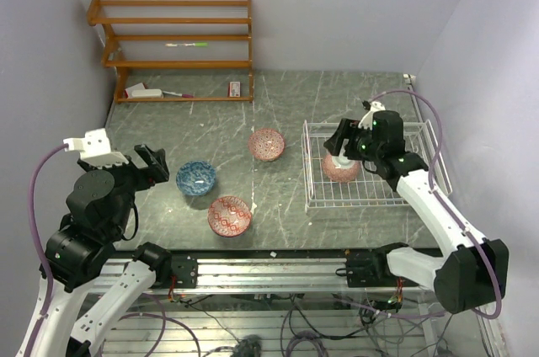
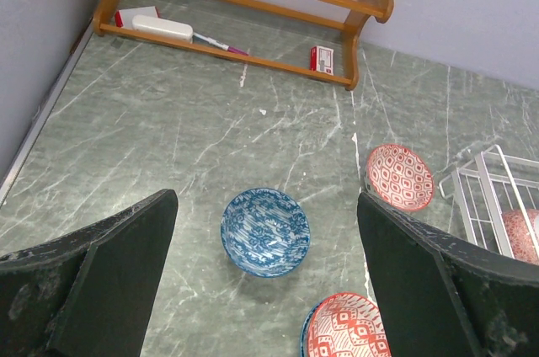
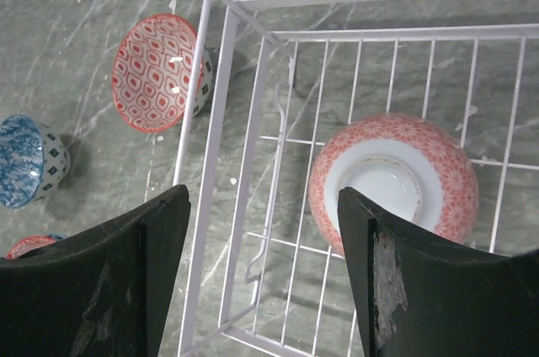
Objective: Load the bowls into the dish rack
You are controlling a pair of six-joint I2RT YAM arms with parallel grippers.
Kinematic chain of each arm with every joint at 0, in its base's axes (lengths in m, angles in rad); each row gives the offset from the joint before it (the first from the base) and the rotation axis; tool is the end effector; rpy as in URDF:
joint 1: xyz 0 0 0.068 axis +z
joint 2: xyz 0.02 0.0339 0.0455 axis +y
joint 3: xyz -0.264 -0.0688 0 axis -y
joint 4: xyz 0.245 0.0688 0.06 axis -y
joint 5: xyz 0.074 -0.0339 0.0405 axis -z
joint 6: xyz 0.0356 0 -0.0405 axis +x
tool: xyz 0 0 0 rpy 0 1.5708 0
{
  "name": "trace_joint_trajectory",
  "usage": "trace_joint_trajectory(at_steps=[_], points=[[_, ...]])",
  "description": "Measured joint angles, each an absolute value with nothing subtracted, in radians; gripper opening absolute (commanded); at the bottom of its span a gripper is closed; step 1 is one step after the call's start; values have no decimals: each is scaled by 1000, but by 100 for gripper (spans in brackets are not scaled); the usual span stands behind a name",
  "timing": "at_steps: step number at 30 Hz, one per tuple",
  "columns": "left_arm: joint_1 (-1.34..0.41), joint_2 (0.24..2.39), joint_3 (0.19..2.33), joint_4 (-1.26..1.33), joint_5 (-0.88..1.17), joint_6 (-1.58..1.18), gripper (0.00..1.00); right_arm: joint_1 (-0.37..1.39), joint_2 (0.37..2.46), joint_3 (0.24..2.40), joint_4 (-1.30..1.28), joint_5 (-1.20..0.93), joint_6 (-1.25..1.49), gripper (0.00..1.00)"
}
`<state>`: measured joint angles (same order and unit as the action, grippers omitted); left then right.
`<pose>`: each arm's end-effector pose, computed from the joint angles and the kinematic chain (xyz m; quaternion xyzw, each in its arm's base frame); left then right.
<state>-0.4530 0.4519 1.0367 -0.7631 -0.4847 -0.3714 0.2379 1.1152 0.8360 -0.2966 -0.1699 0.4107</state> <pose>0.0590 -0.0102 0.3953 -0.1234 0.7505 -0.0807 0.6442 0.2390 0.0641 0.2813 0.0352 0.8758 0.2222 0.4270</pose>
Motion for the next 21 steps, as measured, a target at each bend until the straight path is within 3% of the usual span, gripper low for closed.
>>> trace_joint_trajectory(at_steps=[14,21], points=[[-453,452,1031,-760,-486,-372,99,266,1227,805,-244,-351,403,71],[-453,451,1004,-760,-487,-372,99,266,1254,805,-242,-280,403,71]])
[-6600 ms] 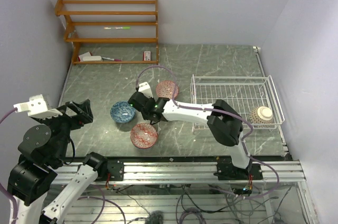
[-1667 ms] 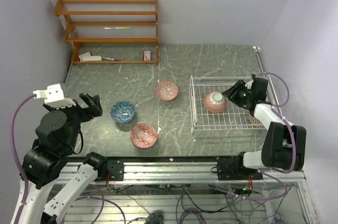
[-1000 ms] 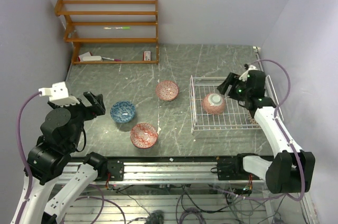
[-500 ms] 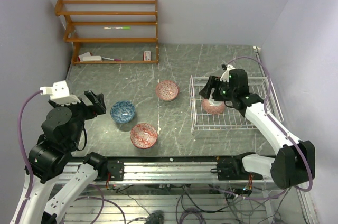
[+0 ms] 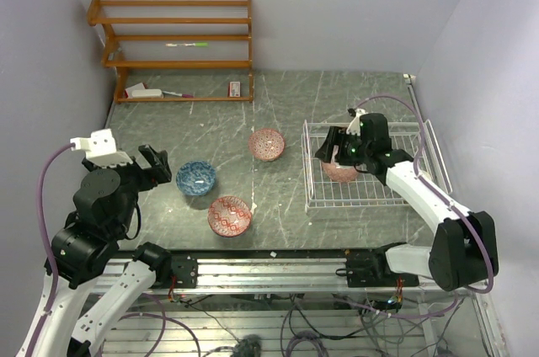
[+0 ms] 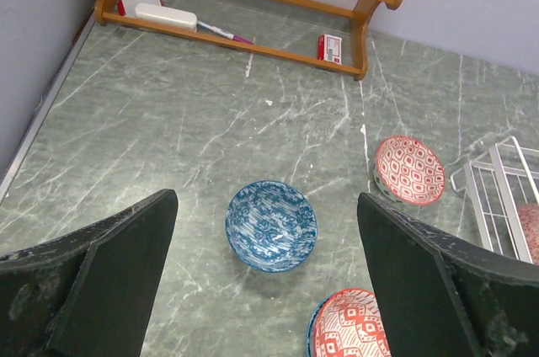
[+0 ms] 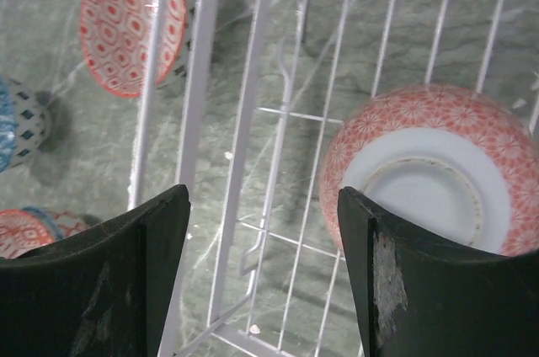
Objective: Load the bowls into the dish rack
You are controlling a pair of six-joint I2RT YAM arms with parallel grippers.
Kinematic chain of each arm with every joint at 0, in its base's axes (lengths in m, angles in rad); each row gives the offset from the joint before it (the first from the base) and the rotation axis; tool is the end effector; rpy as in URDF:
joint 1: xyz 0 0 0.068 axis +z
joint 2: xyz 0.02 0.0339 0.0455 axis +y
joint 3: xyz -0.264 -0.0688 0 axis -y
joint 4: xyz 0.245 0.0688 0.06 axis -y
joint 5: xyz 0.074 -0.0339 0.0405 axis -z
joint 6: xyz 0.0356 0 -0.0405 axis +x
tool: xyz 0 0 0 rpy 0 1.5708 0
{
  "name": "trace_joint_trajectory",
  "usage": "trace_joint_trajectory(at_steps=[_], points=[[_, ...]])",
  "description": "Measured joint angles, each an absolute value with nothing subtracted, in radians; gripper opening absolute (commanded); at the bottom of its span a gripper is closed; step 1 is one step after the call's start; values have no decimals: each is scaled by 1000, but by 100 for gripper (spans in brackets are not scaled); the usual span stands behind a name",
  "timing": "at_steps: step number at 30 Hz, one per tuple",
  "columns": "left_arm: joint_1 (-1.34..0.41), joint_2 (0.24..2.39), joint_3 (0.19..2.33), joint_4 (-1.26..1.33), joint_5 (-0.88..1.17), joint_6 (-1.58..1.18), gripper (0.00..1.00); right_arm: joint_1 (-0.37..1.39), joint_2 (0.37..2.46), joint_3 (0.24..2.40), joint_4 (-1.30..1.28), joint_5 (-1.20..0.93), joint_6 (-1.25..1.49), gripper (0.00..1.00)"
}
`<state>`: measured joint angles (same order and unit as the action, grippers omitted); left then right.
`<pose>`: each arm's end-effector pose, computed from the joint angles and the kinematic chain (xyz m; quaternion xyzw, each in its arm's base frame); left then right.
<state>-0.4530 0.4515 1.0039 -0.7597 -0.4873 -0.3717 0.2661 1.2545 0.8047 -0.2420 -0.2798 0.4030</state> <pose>0.0637 -0.0125 0.3866 -0.1213 0.7591 -0.0735 0.6354 0.2559 0.0799 0.2429 0.0021 0.8981 0.2575 0.3565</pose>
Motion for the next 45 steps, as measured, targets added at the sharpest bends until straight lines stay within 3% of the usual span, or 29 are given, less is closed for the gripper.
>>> trace_joint_trajectory(at_steps=[19,32,45], points=[[-453,448,999,-759,-495,-371,99,236,1301,810,-341,201,412,71],[-453,446,999,-760,-494,-371,99,119,1372,819,-290,362,471,70],[-453,424,997,-751,-495,-355,99,99,1243,831,-226,66,435,69]])
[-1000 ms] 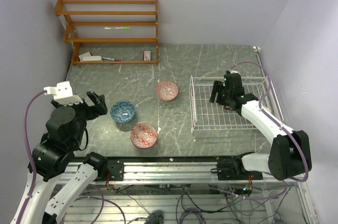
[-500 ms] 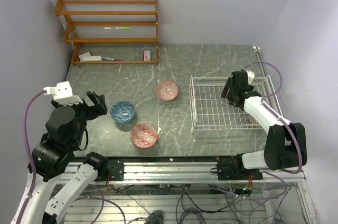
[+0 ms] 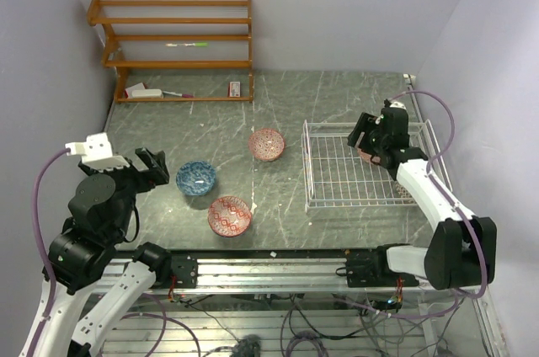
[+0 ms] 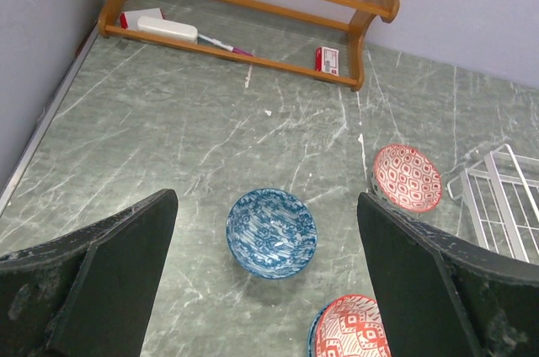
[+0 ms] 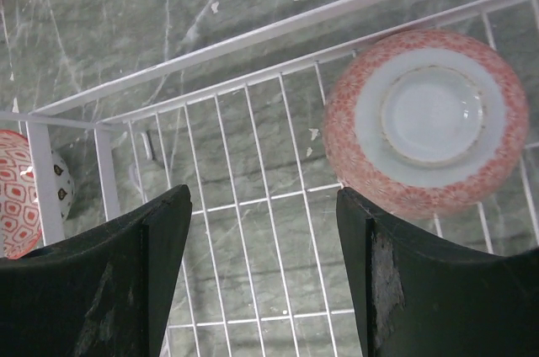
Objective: Load the bowls into the dish rack
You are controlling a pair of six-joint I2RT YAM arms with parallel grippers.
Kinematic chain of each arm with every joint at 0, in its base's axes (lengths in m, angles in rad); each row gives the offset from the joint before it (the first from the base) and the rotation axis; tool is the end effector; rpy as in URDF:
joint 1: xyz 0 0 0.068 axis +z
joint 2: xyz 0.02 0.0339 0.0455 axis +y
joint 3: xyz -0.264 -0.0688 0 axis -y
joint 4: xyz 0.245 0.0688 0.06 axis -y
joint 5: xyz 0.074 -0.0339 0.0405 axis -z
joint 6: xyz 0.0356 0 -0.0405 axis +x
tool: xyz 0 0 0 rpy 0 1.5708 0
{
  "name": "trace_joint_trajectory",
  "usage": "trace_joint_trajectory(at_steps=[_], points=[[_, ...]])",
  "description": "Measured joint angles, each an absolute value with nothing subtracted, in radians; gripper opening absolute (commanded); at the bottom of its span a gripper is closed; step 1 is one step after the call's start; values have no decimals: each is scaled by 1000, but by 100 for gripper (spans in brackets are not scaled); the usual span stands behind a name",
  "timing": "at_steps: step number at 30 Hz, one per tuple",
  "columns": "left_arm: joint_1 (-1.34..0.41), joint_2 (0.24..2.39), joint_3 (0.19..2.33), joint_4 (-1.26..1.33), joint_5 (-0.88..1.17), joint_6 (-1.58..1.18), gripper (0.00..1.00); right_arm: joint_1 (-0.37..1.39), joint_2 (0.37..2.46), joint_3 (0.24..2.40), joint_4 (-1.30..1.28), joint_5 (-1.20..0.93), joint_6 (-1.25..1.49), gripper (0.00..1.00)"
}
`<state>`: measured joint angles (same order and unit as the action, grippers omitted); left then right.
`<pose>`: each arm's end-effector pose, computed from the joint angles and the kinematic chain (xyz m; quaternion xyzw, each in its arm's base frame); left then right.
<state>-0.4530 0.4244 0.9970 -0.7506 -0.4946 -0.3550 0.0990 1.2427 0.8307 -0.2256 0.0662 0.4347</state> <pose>0.0582 -0.0095 0.3867 -0.1204 0.7506 -0.0718 0.6457 0.2704 0.0245 0.2551 0.1638 0.8776 0.0900 0.4415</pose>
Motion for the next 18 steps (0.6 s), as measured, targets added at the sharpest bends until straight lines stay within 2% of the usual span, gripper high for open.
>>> trace_joint_trajectory(at_steps=[12,18], points=[[-453,441,929,-696,-479,-352,99,99,1479,909,-160,19,433,69],[-453,444,910,-665,-466,-344,99,100,1507,922,-144,72,445,69]])
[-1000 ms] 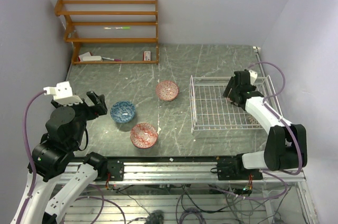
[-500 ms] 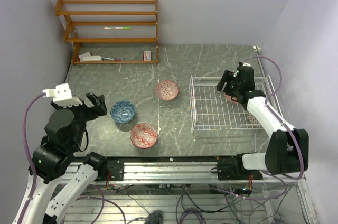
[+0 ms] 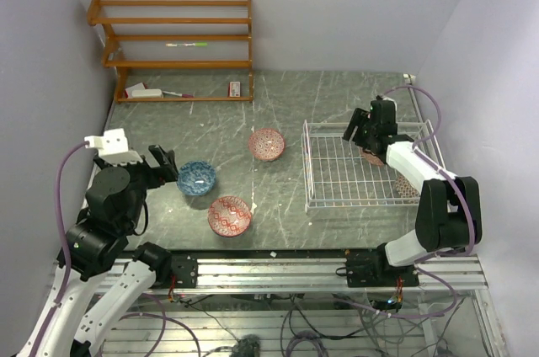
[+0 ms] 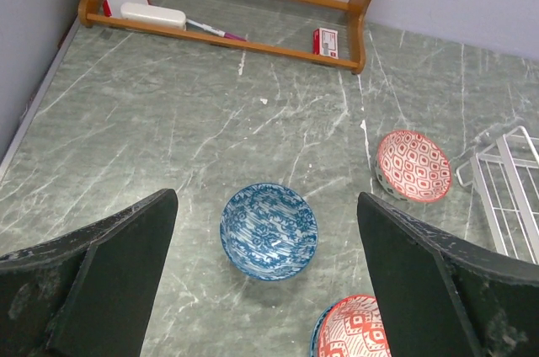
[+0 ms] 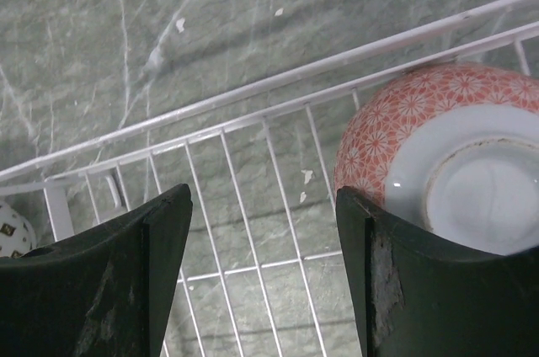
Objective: Load the bowls into the dish rack
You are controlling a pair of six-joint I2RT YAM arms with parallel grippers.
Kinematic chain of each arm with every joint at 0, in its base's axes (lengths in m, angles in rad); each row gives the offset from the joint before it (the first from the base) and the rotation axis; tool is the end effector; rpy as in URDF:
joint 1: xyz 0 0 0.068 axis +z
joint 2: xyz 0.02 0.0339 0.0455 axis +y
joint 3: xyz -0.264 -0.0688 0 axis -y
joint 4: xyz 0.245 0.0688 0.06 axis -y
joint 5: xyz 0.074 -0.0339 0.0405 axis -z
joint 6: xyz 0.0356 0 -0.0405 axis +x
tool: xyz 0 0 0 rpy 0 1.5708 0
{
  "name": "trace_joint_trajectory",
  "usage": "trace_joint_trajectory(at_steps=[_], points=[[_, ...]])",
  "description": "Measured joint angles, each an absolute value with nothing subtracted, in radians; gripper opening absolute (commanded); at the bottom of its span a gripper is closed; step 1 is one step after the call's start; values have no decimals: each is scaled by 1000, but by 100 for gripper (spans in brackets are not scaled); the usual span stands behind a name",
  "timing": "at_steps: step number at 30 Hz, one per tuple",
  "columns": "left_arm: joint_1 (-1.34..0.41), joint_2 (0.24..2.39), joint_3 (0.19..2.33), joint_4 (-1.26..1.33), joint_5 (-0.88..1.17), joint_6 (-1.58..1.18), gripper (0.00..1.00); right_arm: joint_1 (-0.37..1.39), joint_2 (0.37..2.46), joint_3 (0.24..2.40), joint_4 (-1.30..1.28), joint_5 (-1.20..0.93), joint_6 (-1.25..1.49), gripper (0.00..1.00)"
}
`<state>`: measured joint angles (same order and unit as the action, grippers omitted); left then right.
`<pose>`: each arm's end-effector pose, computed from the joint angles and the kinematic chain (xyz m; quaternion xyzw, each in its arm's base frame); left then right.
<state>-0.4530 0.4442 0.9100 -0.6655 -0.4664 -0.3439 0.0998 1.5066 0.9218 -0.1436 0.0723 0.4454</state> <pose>0.0765 -0.0194 0.3696 -0.1050 0.7600 -0.0741 0.6371 0.3208 0.0295 0.2188 0.1714 0.8959 0.0782 0.4024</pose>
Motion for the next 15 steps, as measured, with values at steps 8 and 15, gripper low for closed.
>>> trace_joint_trajectory(at_steps=[8,15], points=[[-453,461,889,-650,-455,-330,99,79,1492,865,-94,199,472,69],[-453,464,889,-640,-437,-329,99,54,1477,822,-67,330,474,69]])
